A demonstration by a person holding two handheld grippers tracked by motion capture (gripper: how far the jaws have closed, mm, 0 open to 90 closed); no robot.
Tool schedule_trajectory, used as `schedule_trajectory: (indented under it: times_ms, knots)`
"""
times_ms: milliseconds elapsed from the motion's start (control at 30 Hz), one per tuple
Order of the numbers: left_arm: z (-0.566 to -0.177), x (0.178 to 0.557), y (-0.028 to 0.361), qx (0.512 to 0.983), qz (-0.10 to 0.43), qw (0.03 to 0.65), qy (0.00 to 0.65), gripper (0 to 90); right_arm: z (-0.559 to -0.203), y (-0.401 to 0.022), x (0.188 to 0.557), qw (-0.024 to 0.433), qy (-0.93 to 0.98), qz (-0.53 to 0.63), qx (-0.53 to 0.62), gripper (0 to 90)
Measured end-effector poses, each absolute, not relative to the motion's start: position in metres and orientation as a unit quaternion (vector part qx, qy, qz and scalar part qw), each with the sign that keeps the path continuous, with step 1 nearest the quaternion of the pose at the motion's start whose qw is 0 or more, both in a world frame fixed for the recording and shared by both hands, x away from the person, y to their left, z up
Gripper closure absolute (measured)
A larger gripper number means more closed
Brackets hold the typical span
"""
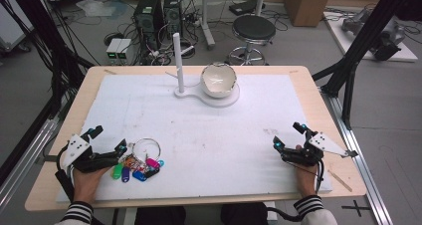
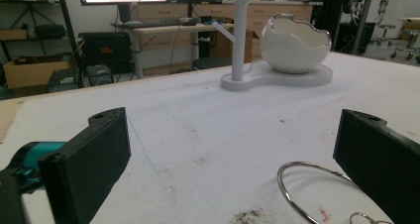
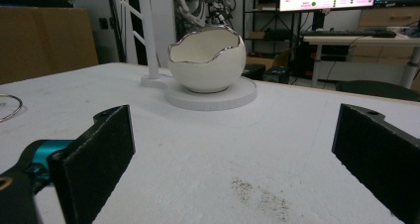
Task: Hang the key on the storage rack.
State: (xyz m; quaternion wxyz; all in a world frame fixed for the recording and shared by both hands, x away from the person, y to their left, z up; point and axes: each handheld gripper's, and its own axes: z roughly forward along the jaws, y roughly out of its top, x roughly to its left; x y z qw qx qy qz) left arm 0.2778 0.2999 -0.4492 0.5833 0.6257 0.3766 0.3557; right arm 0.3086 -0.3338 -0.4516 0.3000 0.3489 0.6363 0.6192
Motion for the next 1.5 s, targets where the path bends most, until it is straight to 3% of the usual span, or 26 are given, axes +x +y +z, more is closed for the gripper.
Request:
schedule_trajectory:
  times_ms: [267,567,1200,1500]
  knots:
    - [-0.421,0.279,0.302,0.634,0.359,0.575,0.372,1.7,-0.452,-0.334,0.308,0.300,0.638,0.618,0.348,2.4]
    - [-0.377,0.295,0.293,0.690,0.324,0.542,0.354,1.7,-0.451,-0.334,0.308,0.299,0.637,0.619,0.349,2.4]
    - [-0.344,0.335,0.280,0.795,0.224,0.449,0.342,1.7,-0.452,-0.334,0.308,0.301,0.638,0.618,0.348,2.4]
    - [-0.341,0.350,0.268,0.825,0.205,0.397,0.348,1.7,-0.452,-0.334,0.309,0.303,0.639,0.617,0.346,2.4]
